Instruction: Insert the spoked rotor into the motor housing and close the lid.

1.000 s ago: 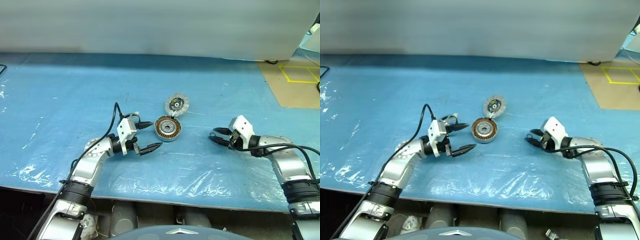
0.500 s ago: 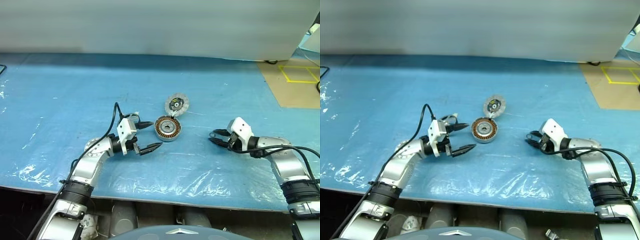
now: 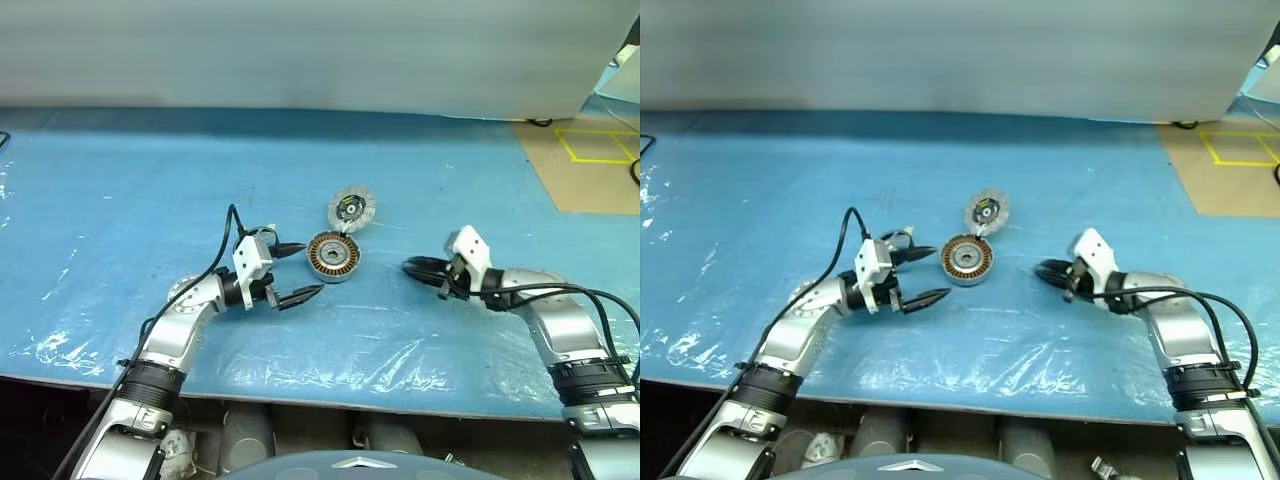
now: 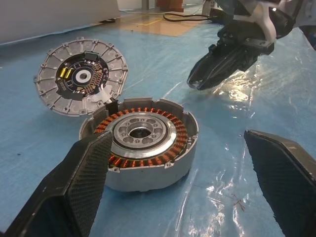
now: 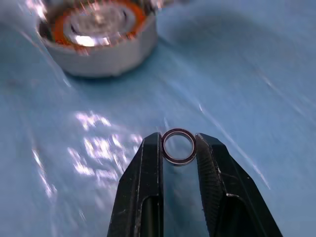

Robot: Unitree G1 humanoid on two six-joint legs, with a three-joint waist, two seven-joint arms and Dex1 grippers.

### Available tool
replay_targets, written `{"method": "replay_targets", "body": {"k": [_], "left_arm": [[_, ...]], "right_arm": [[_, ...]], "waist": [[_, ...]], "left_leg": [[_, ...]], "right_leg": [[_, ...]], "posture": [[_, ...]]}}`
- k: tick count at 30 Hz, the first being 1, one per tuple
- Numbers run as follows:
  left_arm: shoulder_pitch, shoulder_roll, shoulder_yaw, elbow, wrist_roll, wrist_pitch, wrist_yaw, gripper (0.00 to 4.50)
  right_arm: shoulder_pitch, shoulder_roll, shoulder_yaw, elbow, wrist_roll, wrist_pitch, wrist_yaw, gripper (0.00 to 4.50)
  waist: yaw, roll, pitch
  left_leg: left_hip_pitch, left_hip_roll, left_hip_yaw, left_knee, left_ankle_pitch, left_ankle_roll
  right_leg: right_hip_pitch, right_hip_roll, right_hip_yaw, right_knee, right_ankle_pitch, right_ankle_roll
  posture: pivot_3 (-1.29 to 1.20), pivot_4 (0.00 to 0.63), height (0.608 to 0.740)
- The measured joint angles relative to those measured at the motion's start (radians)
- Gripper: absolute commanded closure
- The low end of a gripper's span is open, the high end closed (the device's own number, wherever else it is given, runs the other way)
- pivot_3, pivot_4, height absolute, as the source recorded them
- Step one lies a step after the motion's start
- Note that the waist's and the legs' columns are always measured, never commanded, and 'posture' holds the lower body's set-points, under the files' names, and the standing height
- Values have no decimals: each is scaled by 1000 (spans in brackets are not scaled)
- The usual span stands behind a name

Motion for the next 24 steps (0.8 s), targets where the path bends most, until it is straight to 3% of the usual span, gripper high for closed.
{"method": "replay_targets", "body": {"k": [6,14,24], "left_arm": [[15,28,30,-1,-2,4,1,0],[23,22,34,-2,-1,6,6,0],[37,19,33,-5,0,6,17,0]], "right_arm": [[-66,24,70,-162,54,117,8,3917],[-161,139,176,-39,-48,115,-111,3917],[-212,165,237,19,-104,112,-109,3917]], "waist": [[13,0,0],[4,0,0],[4,0,0]], "left_leg": [[-1,0,0,-1,0,0],[-1,-1,0,-1,2,-4],[-1,-1,0,-3,2,-5]], "right_leg": [[1,-1,-1,-3,0,0],[0,-1,-1,-1,0,0],[-1,-1,-1,-2,0,1]], "posture": [[0,150,740],[0,150,740],[0,150,740]]}}
